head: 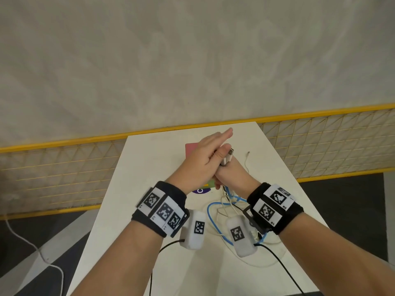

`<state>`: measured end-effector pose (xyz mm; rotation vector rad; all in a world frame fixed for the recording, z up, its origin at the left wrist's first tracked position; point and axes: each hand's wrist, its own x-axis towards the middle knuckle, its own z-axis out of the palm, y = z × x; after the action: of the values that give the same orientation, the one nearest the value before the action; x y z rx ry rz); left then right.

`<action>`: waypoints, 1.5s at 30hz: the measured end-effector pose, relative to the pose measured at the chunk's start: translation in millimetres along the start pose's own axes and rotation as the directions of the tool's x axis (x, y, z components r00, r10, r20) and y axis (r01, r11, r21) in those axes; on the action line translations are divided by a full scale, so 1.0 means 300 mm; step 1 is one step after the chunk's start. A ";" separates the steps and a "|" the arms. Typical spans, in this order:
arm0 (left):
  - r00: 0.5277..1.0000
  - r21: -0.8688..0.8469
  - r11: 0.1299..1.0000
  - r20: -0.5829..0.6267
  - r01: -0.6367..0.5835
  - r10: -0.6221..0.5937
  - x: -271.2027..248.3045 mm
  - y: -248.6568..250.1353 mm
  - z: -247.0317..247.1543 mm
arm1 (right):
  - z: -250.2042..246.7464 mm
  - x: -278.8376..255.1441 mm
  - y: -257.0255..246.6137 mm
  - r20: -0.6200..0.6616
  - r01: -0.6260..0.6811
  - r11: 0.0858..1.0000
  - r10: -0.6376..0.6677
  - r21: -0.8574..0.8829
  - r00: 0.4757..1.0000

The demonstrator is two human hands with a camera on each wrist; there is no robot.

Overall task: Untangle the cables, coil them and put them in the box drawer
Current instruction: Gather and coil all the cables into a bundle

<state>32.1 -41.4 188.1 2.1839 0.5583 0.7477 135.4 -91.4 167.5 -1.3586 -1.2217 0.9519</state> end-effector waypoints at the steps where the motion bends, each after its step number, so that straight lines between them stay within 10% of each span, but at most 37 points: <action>1: 1.000 0.014 1.000 -0.007 -0.017 0.017 -0.001 -0.004 0.003 | 0.000 -0.003 -0.002 0.005 -0.016 1.000 0.016 0.005 1.000; 8: 0.989 -0.026 0.993 -0.093 -0.116 0.113 -0.014 -0.019 0.016 | -0.012 -0.010 -0.014 0.127 -0.108 0.992 0.100 0.065 0.987; 13: 0.980 0.272 0.944 -0.015 -0.186 0.197 -0.011 -0.018 0.045 | 0.011 -0.015 -0.010 0.092 -0.052 0.996 0.059 -0.071 0.994; 20: 0.969 0.273 0.958 -0.198 -0.092 0.150 0.010 -0.074 0.042 | -0.021 0.017 0.000 0.166 0.023 1.000 -0.026 0.019 0.986; 26: 0.872 0.112 0.992 -0.489 0.055 0.006 0.025 -0.139 -0.020 | -0.053 0.020 0.084 0.154 0.040 0.936 0.015 -0.349 0.988; 30: 0.888 0.051 0.948 -0.368 0.316 -0.276 0.006 -0.190 -0.051 | -0.091 0.020 0.112 0.213 0.095 0.820 0.034 -0.565 0.976; 33: 0.924 0.150 0.985 -0.382 0.084 -0.021 -0.015 -0.151 -0.057 | -0.081 0.020 0.094 0.248 0.112 0.775 0.059 -0.621 0.967; 35: 0.996 0.181 0.982 -0.062 -0.050 0.063 -0.031 -0.110 -0.024 | -0.079 0.024 0.089 0.348 0.198 0.791 0.019 -0.578 0.937; 38: 0.946 0.215 0.970 0.275 0.116 -0.174 -0.056 -0.087 0.032 | -0.088 0.024 0.060 0.413 0.169 0.810 0.097 -0.561 0.905; 45: 0.947 0.350 0.926 0.223 0.143 -0.231 -0.024 -0.129 0.019 | -0.147 0.029 0.020 0.436 0.176 0.807 0.109 -0.563 0.893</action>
<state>24.7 -24.4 152.9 2.4400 0.7882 0.2680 180.7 -90.3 169.1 -1.6317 -2.0251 0.9244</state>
